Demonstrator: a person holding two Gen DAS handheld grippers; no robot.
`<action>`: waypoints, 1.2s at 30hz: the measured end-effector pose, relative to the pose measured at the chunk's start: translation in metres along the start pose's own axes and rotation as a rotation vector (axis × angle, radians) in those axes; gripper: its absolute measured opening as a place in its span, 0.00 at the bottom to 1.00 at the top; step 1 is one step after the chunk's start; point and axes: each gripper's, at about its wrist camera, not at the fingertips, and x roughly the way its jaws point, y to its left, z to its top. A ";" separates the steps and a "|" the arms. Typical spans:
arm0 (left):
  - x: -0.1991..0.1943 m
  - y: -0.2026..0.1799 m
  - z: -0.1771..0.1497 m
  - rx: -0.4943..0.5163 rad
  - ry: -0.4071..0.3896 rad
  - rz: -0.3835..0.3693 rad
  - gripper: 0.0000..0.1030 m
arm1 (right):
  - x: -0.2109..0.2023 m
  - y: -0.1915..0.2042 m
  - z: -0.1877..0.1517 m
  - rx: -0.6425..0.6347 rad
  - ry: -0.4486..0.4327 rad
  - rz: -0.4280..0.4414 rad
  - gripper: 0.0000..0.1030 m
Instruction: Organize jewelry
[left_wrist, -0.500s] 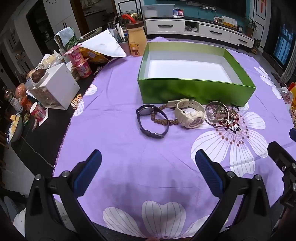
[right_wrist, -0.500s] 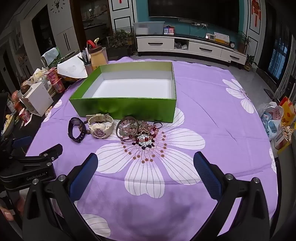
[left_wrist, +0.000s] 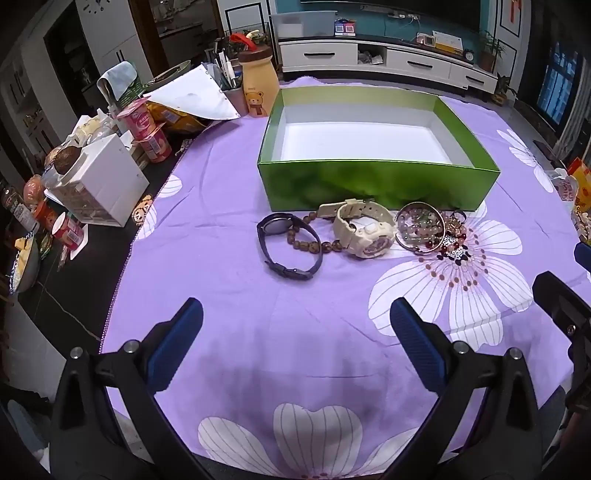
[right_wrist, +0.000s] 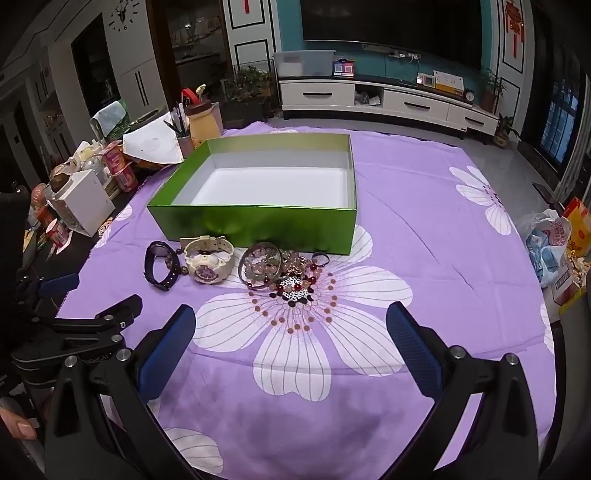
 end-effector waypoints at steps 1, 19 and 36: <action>0.001 0.000 0.000 0.000 0.001 -0.002 0.98 | 0.001 0.001 0.001 -0.002 0.000 -0.001 0.99; 0.004 0.003 0.001 -0.010 0.001 -0.016 0.98 | 0.005 0.005 0.001 -0.003 0.003 -0.004 0.99; 0.005 0.001 0.000 -0.012 0.003 -0.026 0.98 | 0.008 0.003 0.000 0.006 0.009 -0.018 0.99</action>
